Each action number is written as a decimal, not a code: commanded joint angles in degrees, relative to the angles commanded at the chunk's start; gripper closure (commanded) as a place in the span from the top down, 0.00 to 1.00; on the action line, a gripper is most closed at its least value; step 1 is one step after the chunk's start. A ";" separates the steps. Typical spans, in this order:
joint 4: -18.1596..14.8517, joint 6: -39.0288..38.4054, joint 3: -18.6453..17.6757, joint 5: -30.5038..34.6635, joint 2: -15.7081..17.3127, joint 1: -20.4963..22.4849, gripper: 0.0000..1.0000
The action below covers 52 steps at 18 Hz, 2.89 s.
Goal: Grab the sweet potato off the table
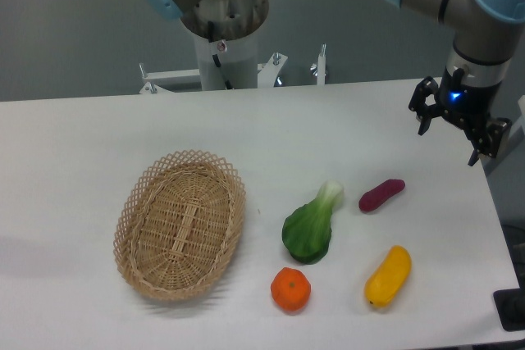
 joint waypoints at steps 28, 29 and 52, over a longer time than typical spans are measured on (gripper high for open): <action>27.16 -1.23 -23.81 1.84 -4.83 -2.37 1.00; 27.25 -1.32 -24.51 2.11 -4.83 -2.37 1.00; 33.75 -0.44 -26.11 7.65 -7.82 -4.04 0.19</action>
